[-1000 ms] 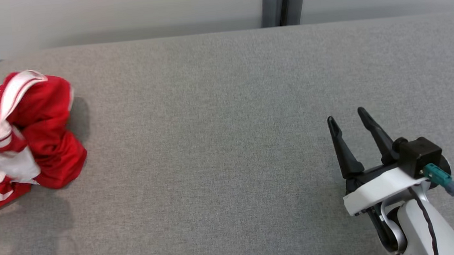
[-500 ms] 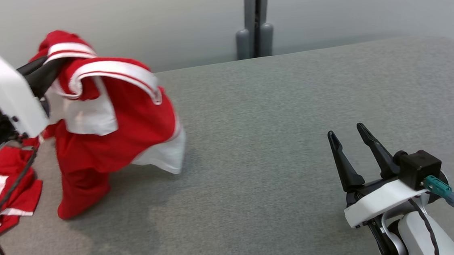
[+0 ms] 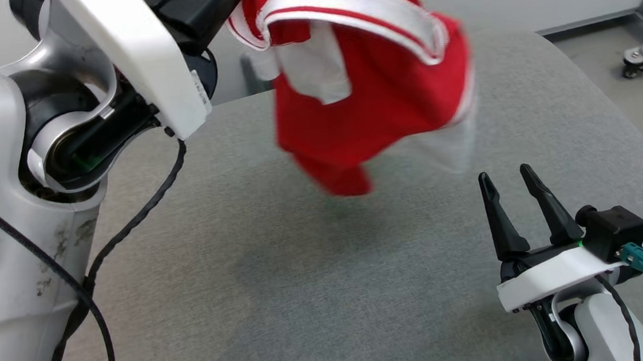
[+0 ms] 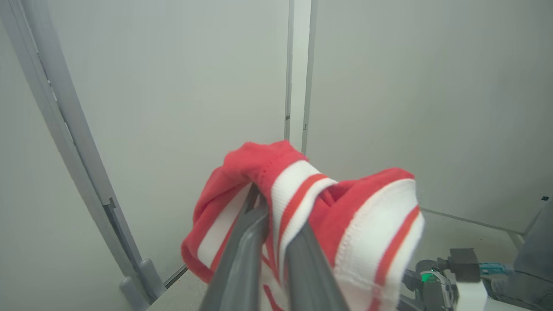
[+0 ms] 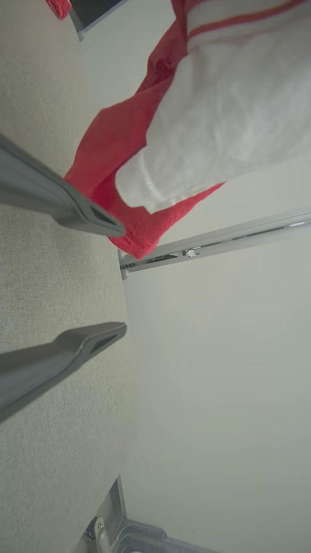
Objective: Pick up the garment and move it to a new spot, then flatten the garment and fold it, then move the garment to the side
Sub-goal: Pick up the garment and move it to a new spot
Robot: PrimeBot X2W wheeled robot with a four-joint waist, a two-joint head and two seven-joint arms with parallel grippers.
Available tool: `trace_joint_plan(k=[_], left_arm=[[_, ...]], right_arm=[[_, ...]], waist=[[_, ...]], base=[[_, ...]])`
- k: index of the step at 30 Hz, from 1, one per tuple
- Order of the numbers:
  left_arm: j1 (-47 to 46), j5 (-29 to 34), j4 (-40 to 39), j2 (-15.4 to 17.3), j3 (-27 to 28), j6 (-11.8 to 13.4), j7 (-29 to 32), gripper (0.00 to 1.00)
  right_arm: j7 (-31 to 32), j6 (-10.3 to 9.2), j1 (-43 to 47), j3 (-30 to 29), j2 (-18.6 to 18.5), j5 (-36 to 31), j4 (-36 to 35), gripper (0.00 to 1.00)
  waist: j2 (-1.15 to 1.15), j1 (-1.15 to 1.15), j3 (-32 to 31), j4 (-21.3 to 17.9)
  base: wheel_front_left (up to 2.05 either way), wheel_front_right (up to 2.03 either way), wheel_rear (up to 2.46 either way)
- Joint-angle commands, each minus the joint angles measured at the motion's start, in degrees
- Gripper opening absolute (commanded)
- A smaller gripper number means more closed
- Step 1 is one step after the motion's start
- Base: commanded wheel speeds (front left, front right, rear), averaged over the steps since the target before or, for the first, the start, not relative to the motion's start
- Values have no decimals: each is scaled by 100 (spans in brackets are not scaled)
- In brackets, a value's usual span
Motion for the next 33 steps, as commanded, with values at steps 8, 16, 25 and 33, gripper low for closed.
trace_joint_plan(k=[8,16,25,33], left_arm=[[942,-121,421,332,-313,-5,-219,0],[1820,330,1953,1075,-930,-6,-1281,0],[1536,522,3785,1511,-1225,-5,-2171,0],[1252,60,4873,1351,-1330,-5,-2983,89]], right_arm=[[-25,13,55,-142,-40,-40,-41,100],[-25,13,-110,-100,-42,-166,2,100],[-25,13,-222,53,-42,-223,55,100],[-25,13,-227,112,-44,-316,134,100]], waist=[[0,0,205,-128],[0,0,353,60],[0,0,416,134],[0,0,384,184]], base=[[0,0,0],[0,0,0],[0,0,0],[0,0,0]])
